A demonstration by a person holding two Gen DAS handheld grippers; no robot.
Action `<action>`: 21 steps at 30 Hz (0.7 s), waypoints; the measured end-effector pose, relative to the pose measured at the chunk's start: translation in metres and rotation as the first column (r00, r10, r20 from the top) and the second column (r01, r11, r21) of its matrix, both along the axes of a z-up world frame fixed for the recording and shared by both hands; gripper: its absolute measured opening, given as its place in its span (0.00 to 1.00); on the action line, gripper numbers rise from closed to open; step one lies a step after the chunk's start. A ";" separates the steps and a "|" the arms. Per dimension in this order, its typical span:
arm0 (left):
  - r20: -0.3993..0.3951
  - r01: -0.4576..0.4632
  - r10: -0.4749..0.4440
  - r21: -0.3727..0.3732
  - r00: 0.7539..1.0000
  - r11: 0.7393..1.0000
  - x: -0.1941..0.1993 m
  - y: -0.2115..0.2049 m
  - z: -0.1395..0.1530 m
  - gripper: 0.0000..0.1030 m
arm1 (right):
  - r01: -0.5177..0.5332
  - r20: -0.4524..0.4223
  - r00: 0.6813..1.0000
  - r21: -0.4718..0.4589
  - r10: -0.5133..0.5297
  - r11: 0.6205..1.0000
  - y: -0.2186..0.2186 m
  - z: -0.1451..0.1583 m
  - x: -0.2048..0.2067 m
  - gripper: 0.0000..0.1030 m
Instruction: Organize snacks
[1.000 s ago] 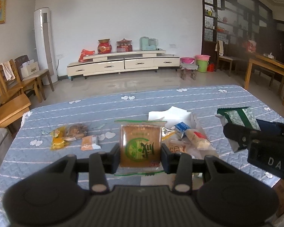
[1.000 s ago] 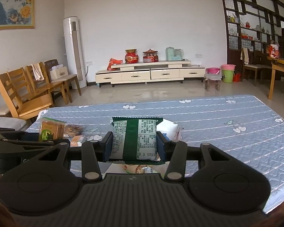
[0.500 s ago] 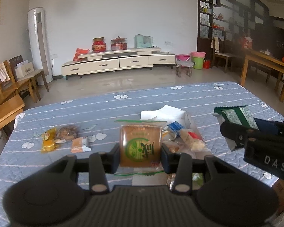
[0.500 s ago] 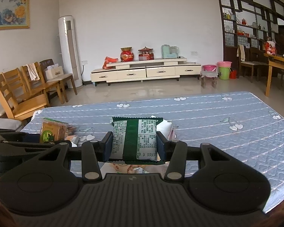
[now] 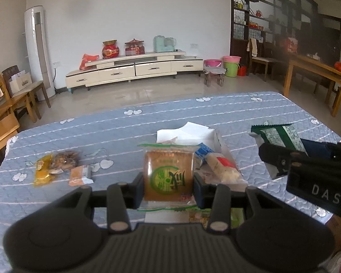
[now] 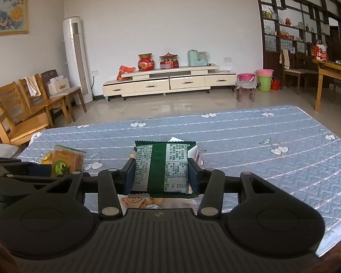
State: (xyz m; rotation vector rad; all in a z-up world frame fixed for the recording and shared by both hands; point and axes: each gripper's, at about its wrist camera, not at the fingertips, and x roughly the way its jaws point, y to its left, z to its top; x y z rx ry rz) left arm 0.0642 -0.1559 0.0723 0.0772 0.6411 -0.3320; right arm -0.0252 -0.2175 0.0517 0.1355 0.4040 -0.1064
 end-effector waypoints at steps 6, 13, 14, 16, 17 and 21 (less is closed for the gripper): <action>-0.020 0.005 -0.005 0.001 1.000 1.000 0.007 -0.007 -0.006 0.40 | 0.006 -0.017 1.000 0.004 -0.006 1.000 0.001 -0.001 0.010 0.57; -0.046 0.007 -0.006 0.003 0.999 1.000 0.016 -0.011 -0.015 0.40 | 0.011 -0.041 0.999 0.010 -0.011 1.000 0.000 -0.001 0.019 0.57; -0.048 0.006 -0.006 0.004 0.999 1.000 0.017 -0.011 -0.015 0.40 | 0.013 -0.045 0.999 0.011 -0.013 1.000 -0.001 -0.002 0.021 0.57; -0.054 0.007 -0.007 0.005 0.999 1.000 0.020 -0.012 -0.018 0.40 | 0.015 -0.053 0.998 0.015 -0.014 1.000 -0.002 -0.002 0.024 0.57; -0.056 0.006 -0.006 0.005 0.998 1.000 0.022 -0.012 -0.018 0.40 | 0.016 -0.058 0.998 0.018 -0.015 1.000 -0.003 -0.002 0.026 0.57; -0.066 0.000 0.001 0.006 0.998 1.000 0.032 -0.011 -0.022 0.40 | 0.016 -0.072 0.997 0.022 -0.014 1.000 -0.007 -0.002 0.034 0.57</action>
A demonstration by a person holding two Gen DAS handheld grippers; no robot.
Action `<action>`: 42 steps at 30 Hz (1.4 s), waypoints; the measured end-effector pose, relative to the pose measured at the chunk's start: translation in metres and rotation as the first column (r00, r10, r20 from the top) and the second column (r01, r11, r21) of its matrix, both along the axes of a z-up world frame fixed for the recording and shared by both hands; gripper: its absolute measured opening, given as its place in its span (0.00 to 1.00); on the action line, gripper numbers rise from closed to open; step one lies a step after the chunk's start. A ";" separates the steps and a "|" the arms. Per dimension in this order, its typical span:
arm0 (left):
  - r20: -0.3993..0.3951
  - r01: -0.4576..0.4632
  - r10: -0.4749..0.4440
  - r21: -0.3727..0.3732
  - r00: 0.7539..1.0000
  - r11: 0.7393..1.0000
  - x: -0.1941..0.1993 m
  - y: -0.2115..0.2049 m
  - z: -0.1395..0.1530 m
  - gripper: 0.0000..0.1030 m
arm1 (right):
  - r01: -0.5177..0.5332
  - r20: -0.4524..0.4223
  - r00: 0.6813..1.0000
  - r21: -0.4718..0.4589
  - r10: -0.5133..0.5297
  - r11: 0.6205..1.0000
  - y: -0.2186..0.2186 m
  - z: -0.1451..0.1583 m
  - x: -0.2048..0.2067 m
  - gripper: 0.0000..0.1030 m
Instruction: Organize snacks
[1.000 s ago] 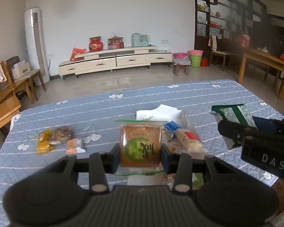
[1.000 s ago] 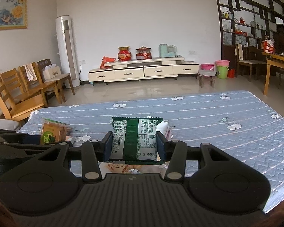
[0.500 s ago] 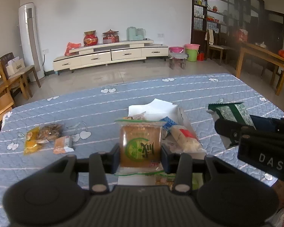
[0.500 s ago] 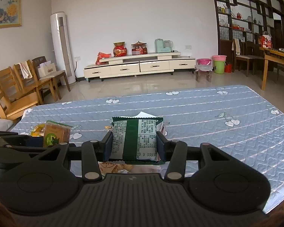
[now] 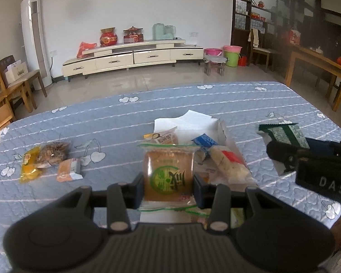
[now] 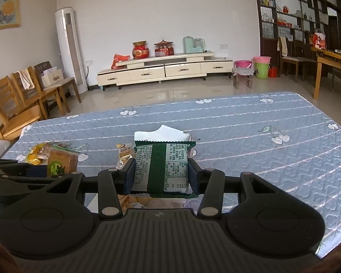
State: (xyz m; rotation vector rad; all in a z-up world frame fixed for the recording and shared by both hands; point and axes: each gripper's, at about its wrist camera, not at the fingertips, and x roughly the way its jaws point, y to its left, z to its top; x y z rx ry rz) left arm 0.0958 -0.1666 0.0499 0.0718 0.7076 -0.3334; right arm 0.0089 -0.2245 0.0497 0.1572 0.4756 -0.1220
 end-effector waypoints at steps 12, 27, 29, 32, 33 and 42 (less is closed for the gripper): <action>-0.026 -0.026 0.025 -0.004 0.999 1.000 0.028 0.008 -0.010 0.40 | -0.002 -0.014 1.000 -0.001 0.002 1.000 -0.013 -0.003 0.025 0.57; -0.052 0.051 -0.051 -0.005 0.997 0.999 0.048 -0.027 -0.023 0.40 | -0.077 -0.052 0.996 -0.005 0.076 0.997 -0.015 -0.008 0.059 0.57; -0.057 0.058 -0.058 -0.002 0.997 0.998 0.051 -0.031 -0.025 0.40 | -0.082 -0.063 0.995 0.003 0.082 0.997 -0.018 -0.009 0.068 0.57; -0.061 0.068 -0.067 0.001 0.996 0.998 0.054 -0.037 -0.028 0.40 | -0.094 -0.077 0.993 0.013 0.095 0.995 -0.022 -0.009 0.081 0.57; -0.063 0.069 -0.069 0.001 0.996 0.998 0.055 -0.039 -0.029 0.40 | -0.100 -0.081 0.992 0.015 0.101 0.995 -0.023 -0.010 0.085 0.57; -0.070 0.082 -0.082 0.001 0.994 0.997 0.066 -0.050 -0.034 0.40 | -0.133 -0.118 0.984 0.026 0.135 0.991 -0.024 -0.017 0.118 0.57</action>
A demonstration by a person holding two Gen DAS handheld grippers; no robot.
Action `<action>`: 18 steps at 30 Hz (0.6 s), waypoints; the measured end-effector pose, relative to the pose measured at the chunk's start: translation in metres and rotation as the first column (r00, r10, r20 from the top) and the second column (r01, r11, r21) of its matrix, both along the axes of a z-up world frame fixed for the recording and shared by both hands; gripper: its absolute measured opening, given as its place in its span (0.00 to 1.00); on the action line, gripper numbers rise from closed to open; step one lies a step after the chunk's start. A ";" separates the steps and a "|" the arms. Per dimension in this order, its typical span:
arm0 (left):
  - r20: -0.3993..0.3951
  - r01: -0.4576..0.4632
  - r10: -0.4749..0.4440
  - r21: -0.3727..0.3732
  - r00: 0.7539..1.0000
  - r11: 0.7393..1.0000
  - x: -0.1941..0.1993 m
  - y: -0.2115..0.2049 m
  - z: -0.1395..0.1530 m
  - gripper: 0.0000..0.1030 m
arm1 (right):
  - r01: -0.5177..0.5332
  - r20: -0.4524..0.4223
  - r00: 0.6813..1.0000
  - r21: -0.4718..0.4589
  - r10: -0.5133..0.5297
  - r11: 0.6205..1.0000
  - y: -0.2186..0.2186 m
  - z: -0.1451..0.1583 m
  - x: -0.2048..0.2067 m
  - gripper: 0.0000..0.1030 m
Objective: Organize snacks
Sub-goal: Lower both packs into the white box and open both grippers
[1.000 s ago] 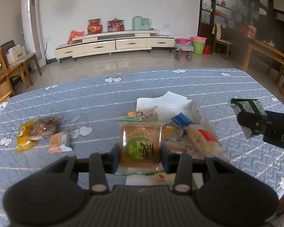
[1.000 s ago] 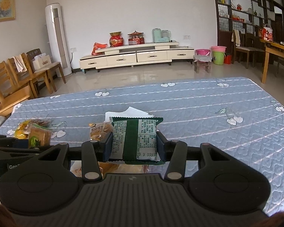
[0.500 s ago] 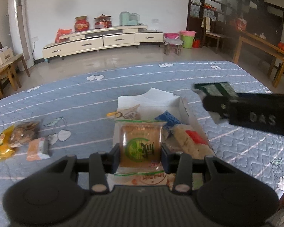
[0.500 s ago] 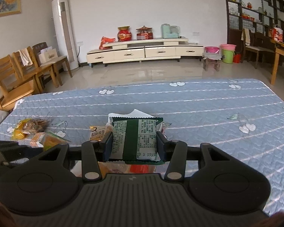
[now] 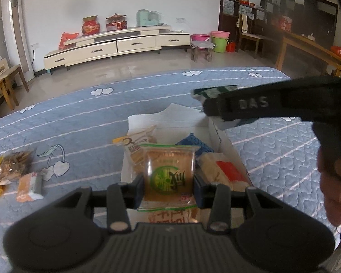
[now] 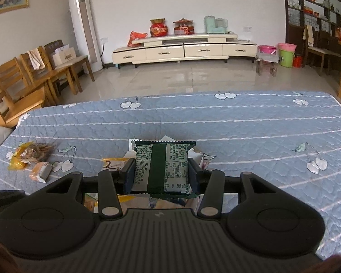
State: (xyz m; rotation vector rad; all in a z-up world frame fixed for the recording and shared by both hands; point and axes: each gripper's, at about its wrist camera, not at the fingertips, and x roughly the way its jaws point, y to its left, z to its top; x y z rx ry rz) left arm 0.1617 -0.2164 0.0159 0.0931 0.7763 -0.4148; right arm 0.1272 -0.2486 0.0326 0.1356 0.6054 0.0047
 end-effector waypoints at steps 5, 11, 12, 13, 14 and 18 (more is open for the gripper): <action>-0.004 0.014 -0.014 -0.007 1.000 1.000 0.006 -0.005 -0.003 0.40 | -0.008 -0.009 1.000 0.021 0.008 1.000 -0.001 -0.003 0.018 0.57; -0.029 0.054 -0.056 -0.049 0.998 0.997 0.013 -0.011 -0.009 0.42 | 0.006 0.030 1.000 0.002 -0.006 1.000 -0.005 -0.003 0.028 0.96; -0.025 0.062 -0.063 -0.056 0.998 0.997 0.012 -0.011 -0.009 0.48 | 0.015 0.052 0.999 -0.002 -0.015 1.000 -0.006 -0.002 0.024 1.00; -0.017 0.063 -0.064 -0.057 0.998 0.996 0.011 -0.011 -0.009 0.57 | 0.023 0.059 0.998 -0.003 -0.023 1.000 -0.007 0.000 0.021 1.00; -0.012 0.062 -0.063 -0.058 0.998 0.996 0.010 -0.011 -0.009 0.59 | 0.030 0.064 0.998 -0.004 -0.029 1.000 -0.008 0.000 0.018 1.00; -0.015 0.044 -0.045 -0.069 0.999 0.997 0.004 -0.006 -0.005 0.60 | 0.067 0.094 0.993 -0.029 -0.064 0.997 -0.006 0.008 -0.003 1.00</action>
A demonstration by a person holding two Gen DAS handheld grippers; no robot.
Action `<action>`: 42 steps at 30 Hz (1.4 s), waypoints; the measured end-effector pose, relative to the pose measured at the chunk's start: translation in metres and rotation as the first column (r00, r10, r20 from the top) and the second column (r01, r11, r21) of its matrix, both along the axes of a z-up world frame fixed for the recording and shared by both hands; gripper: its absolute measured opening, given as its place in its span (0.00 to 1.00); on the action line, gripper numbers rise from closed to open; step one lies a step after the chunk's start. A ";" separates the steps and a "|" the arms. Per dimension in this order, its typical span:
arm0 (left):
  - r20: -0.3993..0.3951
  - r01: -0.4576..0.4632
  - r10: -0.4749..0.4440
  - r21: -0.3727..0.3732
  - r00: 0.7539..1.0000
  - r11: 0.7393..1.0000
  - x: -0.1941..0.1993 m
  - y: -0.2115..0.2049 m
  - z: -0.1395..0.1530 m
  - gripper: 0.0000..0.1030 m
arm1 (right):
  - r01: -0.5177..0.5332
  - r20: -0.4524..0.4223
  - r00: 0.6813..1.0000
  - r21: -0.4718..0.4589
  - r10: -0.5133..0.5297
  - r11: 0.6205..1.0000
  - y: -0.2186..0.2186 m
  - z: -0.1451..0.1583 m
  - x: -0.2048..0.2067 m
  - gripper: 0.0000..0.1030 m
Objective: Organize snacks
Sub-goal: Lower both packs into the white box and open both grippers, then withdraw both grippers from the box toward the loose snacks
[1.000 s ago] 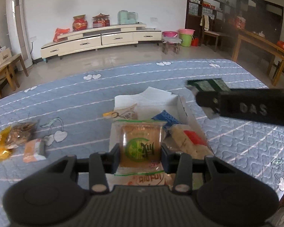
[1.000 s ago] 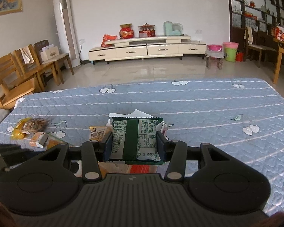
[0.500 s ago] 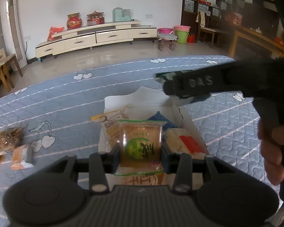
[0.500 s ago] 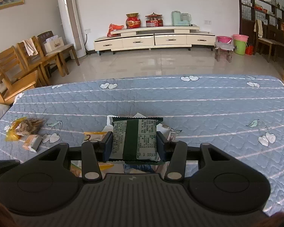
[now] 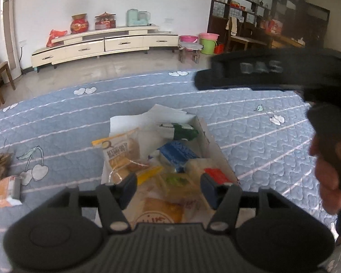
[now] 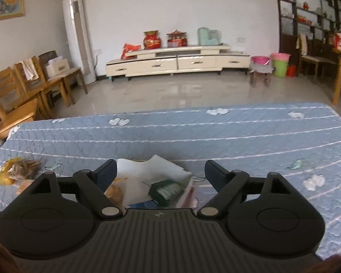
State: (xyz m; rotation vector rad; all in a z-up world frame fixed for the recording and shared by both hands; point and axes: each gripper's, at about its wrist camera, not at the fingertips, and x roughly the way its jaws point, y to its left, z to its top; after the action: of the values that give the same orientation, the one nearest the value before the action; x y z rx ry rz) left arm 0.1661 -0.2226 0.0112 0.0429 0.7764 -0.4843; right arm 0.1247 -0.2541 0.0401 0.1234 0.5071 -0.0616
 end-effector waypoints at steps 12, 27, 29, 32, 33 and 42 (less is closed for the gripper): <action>0.060 -0.117 0.114 0.062 0.992 0.991 -0.034 0.034 0.036 0.93 | 0.095 0.036 0.995 -0.101 -0.092 0.990 0.030 0.016 -0.070 1.00; 0.089 -0.215 0.208 0.080 0.974 0.973 -0.084 0.089 0.054 0.99 | 0.109 0.026 0.994 -0.105 -0.106 0.988 0.066 0.015 -0.123 1.00; 0.089 -0.227 0.219 0.080 0.972 0.971 -0.089 0.098 0.055 0.99 | 0.104 0.029 0.994 -0.111 -0.102 0.988 0.073 0.016 -0.129 1.00; 0.090 -0.246 0.239 0.076 0.967 0.966 -0.095 0.109 0.056 0.99 | 0.086 0.031 0.996 -0.108 -0.083 0.990 0.079 0.016 -0.133 1.00; 0.091 -0.253 0.246 0.076 0.965 0.964 -0.097 0.112 0.057 0.99 | 0.079 0.032 0.997 -0.112 -0.076 0.991 0.081 0.016 -0.133 1.00; 0.102 -0.294 0.286 0.071 0.953 0.953 -0.109 0.139 0.059 0.99 | 0.032 0.042 0.999 -0.125 -0.027 0.992 0.099 0.018 -0.138 1.00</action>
State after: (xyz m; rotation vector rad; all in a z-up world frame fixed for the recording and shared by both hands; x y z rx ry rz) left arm 0.0567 -0.0841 0.0701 0.0296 0.6997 -0.1675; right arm -0.0133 -0.1552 0.0583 0.0088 0.4600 -0.1194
